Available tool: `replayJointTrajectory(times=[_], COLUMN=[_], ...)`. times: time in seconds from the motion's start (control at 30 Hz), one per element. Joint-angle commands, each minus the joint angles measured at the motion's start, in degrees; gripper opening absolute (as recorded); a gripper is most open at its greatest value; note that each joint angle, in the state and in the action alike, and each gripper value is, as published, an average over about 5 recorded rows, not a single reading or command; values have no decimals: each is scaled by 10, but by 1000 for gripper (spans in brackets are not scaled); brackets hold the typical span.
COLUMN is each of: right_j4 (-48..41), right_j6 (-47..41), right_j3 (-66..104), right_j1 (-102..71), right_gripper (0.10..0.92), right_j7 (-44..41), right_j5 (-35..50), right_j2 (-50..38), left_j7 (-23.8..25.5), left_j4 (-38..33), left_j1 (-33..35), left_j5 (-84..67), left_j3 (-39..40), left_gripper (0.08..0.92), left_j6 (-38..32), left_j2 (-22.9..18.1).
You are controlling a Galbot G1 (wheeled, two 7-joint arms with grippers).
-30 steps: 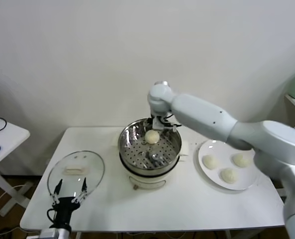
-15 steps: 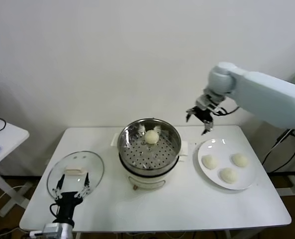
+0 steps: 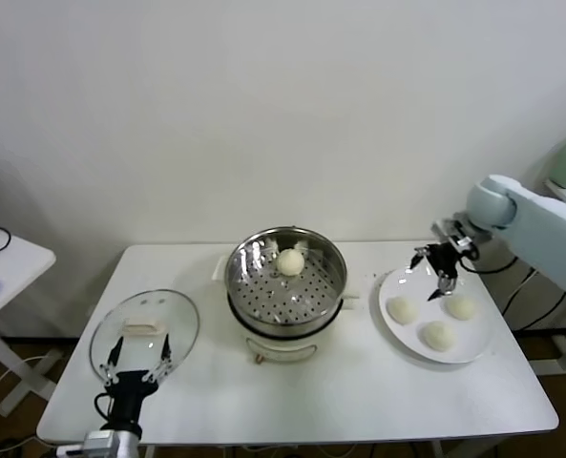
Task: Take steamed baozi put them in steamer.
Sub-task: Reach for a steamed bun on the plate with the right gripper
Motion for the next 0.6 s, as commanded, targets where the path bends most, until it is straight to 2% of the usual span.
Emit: replayJointTrajectory(times=[0.03,0.6], right_j4=[-119,-209], right_j6=[-1,1], right_j3=[105,140], right_j1=[-114,-124], right_gripper=[823,823], right_j7=[22,22], right_j5=[-51,-66], right_j2=[54,144], left_j7=[-2,-4], left_j4=[2,11], left_j1=[2,2], left_j5=[3,4], left_j3=[-3,-10], left_gripper=[823,823], left_j6=[1,0], left_j2=[-2,-6])
